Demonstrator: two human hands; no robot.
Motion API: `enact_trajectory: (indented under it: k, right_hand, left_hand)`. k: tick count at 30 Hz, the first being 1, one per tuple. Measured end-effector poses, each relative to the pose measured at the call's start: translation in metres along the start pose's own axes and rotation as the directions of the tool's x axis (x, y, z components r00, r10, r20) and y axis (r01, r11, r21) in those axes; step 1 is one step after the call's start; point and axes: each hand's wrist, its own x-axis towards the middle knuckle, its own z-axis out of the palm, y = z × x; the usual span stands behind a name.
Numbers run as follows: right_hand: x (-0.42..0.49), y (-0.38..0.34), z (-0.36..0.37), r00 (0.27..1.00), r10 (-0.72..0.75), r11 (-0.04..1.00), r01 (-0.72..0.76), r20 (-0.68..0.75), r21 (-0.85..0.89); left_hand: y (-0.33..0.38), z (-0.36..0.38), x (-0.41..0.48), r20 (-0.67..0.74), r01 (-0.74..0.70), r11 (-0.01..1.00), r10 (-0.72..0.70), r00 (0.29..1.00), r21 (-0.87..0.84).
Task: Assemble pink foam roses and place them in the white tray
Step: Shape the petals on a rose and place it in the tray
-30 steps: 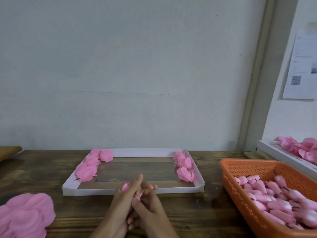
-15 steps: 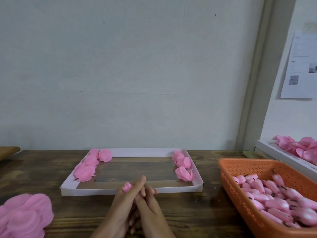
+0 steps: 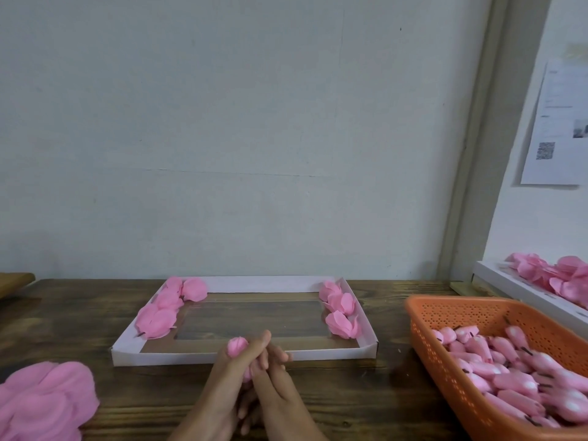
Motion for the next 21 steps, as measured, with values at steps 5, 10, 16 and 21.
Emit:
enact_trajectory:
  k: [5,10,16,21]
  right_hand:
    - [-0.001,0.008,-0.016,0.952,-0.212,0.930,0.127,-0.220,-0.344]
    - [0.003,0.010,-0.025,0.830,-0.520,0.738,0.317,-0.201,-0.596]
    - [0.002,0.009,-0.024,0.766,-0.641,0.532,0.486,0.044,-0.694]
    - [0.002,0.005,-0.028,0.775,-0.631,0.546,0.487,0.048,-0.681]
  left_hand:
    - [-0.001,0.003,-0.002,-0.105,-0.099,0.995,0.097,0.990,-0.015]
    - [0.001,-0.004,-0.001,-0.252,-0.221,0.904,0.325,0.911,0.367]
    - [0.001,-0.011,-0.004,-0.168,-0.203,0.772,0.372,0.913,0.603]
    - [0.003,-0.013,-0.004,-0.212,-0.163,0.780,0.354,0.911,0.604]
